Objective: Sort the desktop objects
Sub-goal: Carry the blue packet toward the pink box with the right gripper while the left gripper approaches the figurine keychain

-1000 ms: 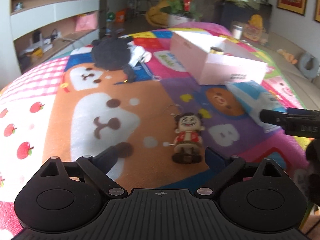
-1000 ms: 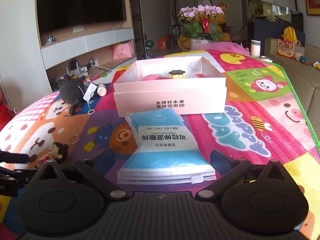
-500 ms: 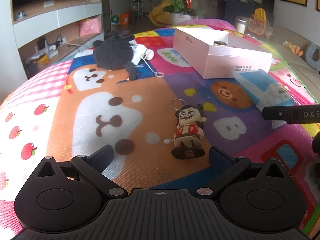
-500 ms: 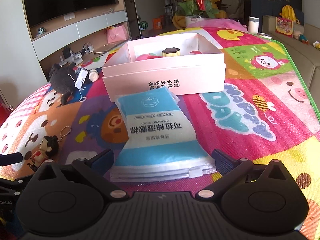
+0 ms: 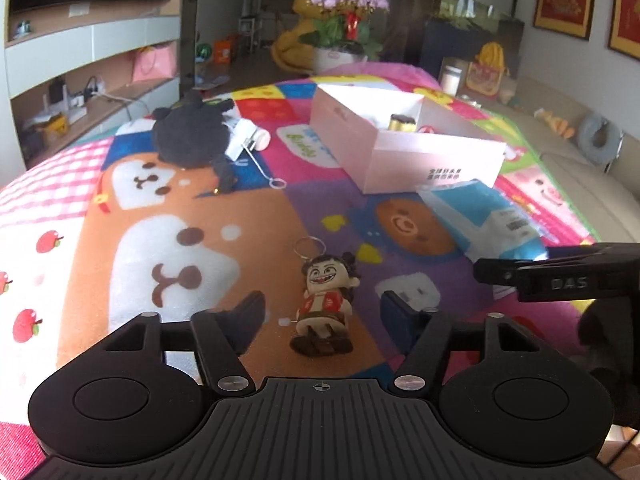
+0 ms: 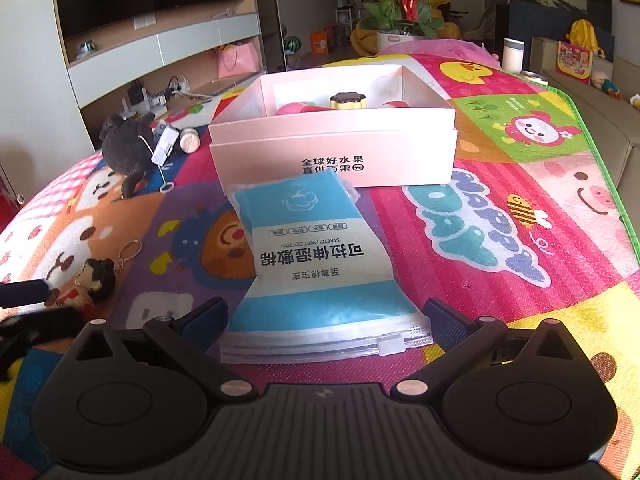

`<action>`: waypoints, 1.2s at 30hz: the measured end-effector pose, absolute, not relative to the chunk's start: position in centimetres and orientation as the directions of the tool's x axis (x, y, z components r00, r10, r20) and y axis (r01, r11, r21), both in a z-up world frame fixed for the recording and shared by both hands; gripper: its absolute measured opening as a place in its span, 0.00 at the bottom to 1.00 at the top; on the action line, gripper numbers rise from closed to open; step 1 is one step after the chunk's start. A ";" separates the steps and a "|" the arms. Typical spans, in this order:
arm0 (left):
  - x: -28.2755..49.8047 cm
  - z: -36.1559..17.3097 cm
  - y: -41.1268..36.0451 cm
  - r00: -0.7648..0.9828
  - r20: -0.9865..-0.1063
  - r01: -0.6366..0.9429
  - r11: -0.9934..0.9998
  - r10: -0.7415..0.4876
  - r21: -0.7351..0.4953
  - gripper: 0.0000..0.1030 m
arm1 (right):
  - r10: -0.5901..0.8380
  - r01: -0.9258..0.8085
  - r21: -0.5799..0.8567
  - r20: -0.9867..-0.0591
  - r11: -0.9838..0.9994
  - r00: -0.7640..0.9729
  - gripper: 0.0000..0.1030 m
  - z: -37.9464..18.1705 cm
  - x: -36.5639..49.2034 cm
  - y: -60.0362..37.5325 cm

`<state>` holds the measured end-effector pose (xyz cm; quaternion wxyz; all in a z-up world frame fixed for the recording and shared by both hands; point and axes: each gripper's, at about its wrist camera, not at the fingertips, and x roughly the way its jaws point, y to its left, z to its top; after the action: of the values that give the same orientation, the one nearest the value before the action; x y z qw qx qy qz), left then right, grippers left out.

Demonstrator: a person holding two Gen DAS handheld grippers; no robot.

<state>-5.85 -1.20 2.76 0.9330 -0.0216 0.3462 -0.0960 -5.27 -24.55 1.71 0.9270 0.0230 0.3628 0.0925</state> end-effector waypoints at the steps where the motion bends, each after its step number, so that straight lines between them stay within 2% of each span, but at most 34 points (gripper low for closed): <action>1: -5.6 2.5 -1.3 0.735 -0.649 0.160 0.981 -0.195 -0.113 0.65 | 0.191 -0.155 0.113 -0.664 0.981 0.723 1.00 1.7 -5.3 -24.6; 5: -5.4 2.3 -1.6 0.725 -0.649 0.188 0.973 -0.231 -0.136 0.53 | 0.197 -0.160 0.117 -0.651 0.980 0.733 1.00 1.8 -5.5 -24.6; 13: -6.6 3.0 -2.8 0.685 -0.609 0.347 0.914 -0.399 -0.208 0.56 | 0.200 -0.159 0.122 -0.652 0.980 0.731 1.00 1.8 -5.5 -24.6; 16: -6.8 3.6 -2.9 0.700 -0.586 0.381 0.907 -0.408 -0.177 0.68 | 0.202 -0.159 0.125 -0.649 0.979 0.734 1.00 1.8 -5.4 -24.6; 18: -6.7 4.0 -2.8 0.722 -0.579 0.387 0.915 -0.379 -0.116 0.82 | 0.205 -0.159 0.130 -0.647 0.979 0.735 1.00 1.8 -5.4 -24.7; 21: -6.0 4.1 -2.9 0.730 -0.580 0.414 0.909 -0.360 -0.044 0.92 | 0.212 -0.159 0.140 -0.641 0.977 0.737 1.00 1.8 -5.5 -24.9; 25: -4.6 3.5 -3.3 0.710 -0.606 0.456 0.890 -0.358 0.009 0.93 | 0.219 -0.156 0.154 -0.638 0.976 0.738 1.00 1.8 -5.5 -25.2; 32: -2.9 2.2 -3.2 0.658 -0.644 0.473 0.880 -0.389 -0.049 0.93 | 0.235 -0.163 0.172 -0.621 0.972 0.748 1.00 1.9 -5.8 -25.4; 36: -3.7 2.0 -3.8 0.648 -0.645 0.491 0.870 -0.405 -0.052 0.82 | 0.240 -0.168 0.173 -0.605 0.970 0.759 1.00 2.1 -6.1 -25.4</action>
<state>-3.75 -3.84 1.99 0.9055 0.0638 0.3388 -0.2473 -6.12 -25.44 2.12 0.9362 0.0543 0.3297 0.1088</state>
